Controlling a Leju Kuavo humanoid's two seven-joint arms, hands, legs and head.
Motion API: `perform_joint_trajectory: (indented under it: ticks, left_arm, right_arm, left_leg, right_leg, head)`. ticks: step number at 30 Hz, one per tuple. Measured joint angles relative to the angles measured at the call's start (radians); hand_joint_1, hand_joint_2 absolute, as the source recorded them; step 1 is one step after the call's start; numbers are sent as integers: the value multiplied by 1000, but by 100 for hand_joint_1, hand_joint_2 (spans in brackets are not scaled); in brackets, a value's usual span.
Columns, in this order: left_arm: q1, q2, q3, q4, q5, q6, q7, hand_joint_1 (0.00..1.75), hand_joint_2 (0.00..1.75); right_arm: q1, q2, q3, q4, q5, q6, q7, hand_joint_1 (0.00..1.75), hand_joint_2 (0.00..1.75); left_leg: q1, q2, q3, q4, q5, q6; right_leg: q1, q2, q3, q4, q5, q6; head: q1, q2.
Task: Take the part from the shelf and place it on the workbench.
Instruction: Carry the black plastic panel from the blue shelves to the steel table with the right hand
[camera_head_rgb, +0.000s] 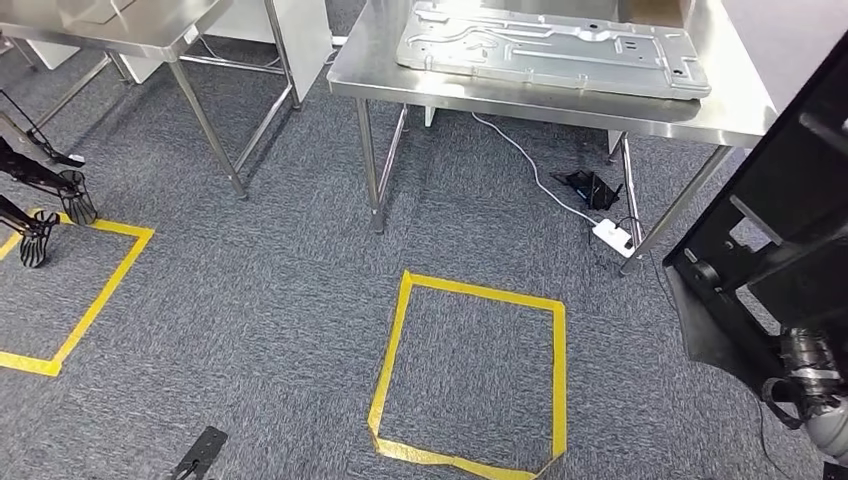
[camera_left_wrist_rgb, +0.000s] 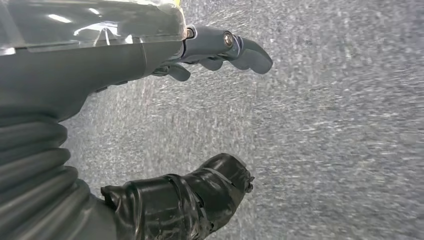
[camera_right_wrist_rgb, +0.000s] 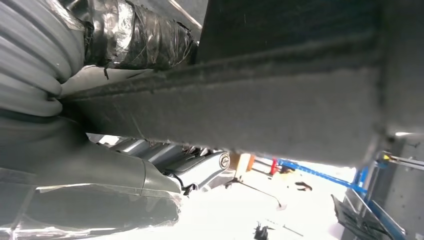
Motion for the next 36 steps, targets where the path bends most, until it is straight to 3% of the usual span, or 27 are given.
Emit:
perform_joint_trajectory:
  ticks: [1, 3, 7, 9, 11, 12, 13, 14, 16, 17, 19, 21, 23, 26, 27, 28, 29, 32, 33, 36]
  left_arm:
    - [0, -1, 0, 0, 0, 0, 0, 0, 175]
    - [0, -1, 0, 0, 0, 2, 0, 0, 175]
    - [-1, -2, 0, 0, 0, 3, 0, 0, 175]
    - [-3, -2, 0, 1, 0, 3, 0, 0, 175]
    - [-3, -3, 0, 1, 0, 3, 0, 0, 175]
    - [-1, -3, 0, 1, 0, 3, 0, 0, 175]
    - [0, -3, 0, 1, 0, 3, 0, 0, 175]
    - [0, -3, 0, 1, 0, 3, 1, 0, 175]
    - [-2, -3, 0, 1, 0, 3, 2, 0, 175]
    - [-4, -3, 0, 1, 0, 3, 3, 0, 175]
    - [-5, -3, 0, 1, 0, 4, 4, 0, 175]
    - [-5, -4, 0, 1, 0, 7, 5, 0, 175]
    - [-5, -4, 0, 1, 0, 9, 6, 0, 175]
    - [-6, -5, 0, 1, 0, 11, 6, 0, 175]
    - [-5, -5, 0, 1, 0, 11, 7, 0, 175]
    - [-4, -6, 0, 1, 0, 12, 8, 0, 175]
    - [-4, -6, 0, 1, 0, 12, 11, 0, 175]
    - [-5, -8, 0, 1, 0, 14, 19, 0, 175]
    - [-5, -8, 0, 1, 0, 15, 20, 0, 175]
    - [-5, -8, 0, 1, 0, 17, 21, 0, 175]
  right_arm:
    - [0, 2, -2, 0, -3, 0, -3, 175, 175]
    - [1, 5, -5, -1, -8, -1, -5, 175, 175]
    - [3, 9, -7, -3, -12, -6, -6, 175, 175]
    - [3, 10, -7, -4, -14, -6, -7, 175, 175]
    - [3, 11, -7, -5, -14, -7, -9, 175, 175]
    - [3, 12, -7, -5, -15, -7, -10, 175, 175]
    - [3, 12, -7, -5, -15, -7, -12, 175, 175]
    - [3, 13, -7, -5, -16, -7, -13, 175, 175]
    - [2, 15, -7, -5, -19, -7, -17, 175, 175]
    - [2, 17, -7, -5, -20, -7, -18, 175, 175]
    - [1, 20, -8, -4, -20, -7, -18, 175, 175]
    - [1, 21, -8, -1, -20, -7, -14, 175, 175]
    - [-1, 21, -8, 2, -20, -7, -12, 175, 175]
    - [-3, 21, -8, 8, -20, -7, -5, 175, 175]
    - [-3, 21, -8, 11, -20, -7, 0, 175, 175]
    - [-3, 21, -8, 13, -20, -6, 6, 175, 175]
    - [-5, 21, -8, 16, -20, -6, 11, 175, 175]
    - [-18, 19, -7, 24, -25, 3, 25, 175, 175]
    - [-22, 19, -6, 27, -26, 7, 28, 175, 175]
    - [-29, 18, -4, 34, -28, 10, 34, 175, 175]
  left_leg:
    - [-2, 2, 7, 2, -8, -5]
    - [-7, 9, 15, 0, -18, -18]
    - [-8, 28, 19, 13, -41, -37]
    - [-6, 17, -21, 102, -92, -45]
    - [-5, 10, -95, 240, -146, -49]
    - [-6, 8, -122, 283, -152, -49]
    - [-6, 8, -133, 289, -138, -47]
    - [-6, 8, -122, 253, -106, -45]
    - [-7, 7, -69, 122, -32, -36]
    - [-8, 7, -42, 62, -9, -31]
    - [-12, 7, -18, 5, 4, -22]
    - [-10, 7, -13, -5, 10, -12]
    - [-5, 8, -7, -18, 19, -1]
    - [-4, 9, -7, -23, 23, 7]
    - [-4, 10, -7, -22, 23, 7]
    - [-4, 10, -7, -22, 22, 7]
    - [-3, 10, -7, -21, 22, 6]
    - [-3, 9, -7, -12, 15, -5]
    - [-4, 9, -8, -9, 13, -11]
    - [-5, 9, -12, -8, 12, -27]
  right_leg:
    - [4, -14, 22, -61, 29, -2]
    - [11, -30, 45, -119, 44, -11]
    - [9, -3, 51, -131, 44, -32]
    - [8, 7, 56, -134, 44, -42]
    - [10, 16, 57, -134, 42, -47]
    - [11, 20, 58, -134, 42, -48]
    - [12, 24, 59, -134, 41, -49]
    - [13, 27, 61, -134, 40, -49]
    - [15, 30, 66, -134, 38, -48]
    - [17, 32, 67, -133, 36, -46]
    - [18, 32, 67, -134, 35, -37]
    - [17, 31, 67, -135, 36, -26]
    - [16, 29, 54, -106, 14, -15]
    - [10, 26, -21, 60, -73, -3]
    - [7, 25, -43, 106, -87, 0]
    - [4, 25, -50, 120, -83, 3]
    - [1, 24, -38, 96, -61, 5]
    - [-3, 18, 58, -91, 18, 5]
    - [-2, 17, 77, -128, 26, 1]
    - [2, 19, 81, -142, 28, -16]
  head:
    - [1, 0]
    - [1, 0]
    - [-1, 0]
    - [-4, 0]
    - [-5, 0]
    - [-5, 0]
    - [-5, 0]
    - [-5, 0]
    - [-5, 0]
    - [-5, 0]
    - [-4, 0]
    - [-4, 0]
    - [-1, 0]
    - [1, 0]
    - [1, 0]
    - [1, 0]
    - [1, 0]
    - [1, 0]
    - [1, 0]
    - [-1, 0]
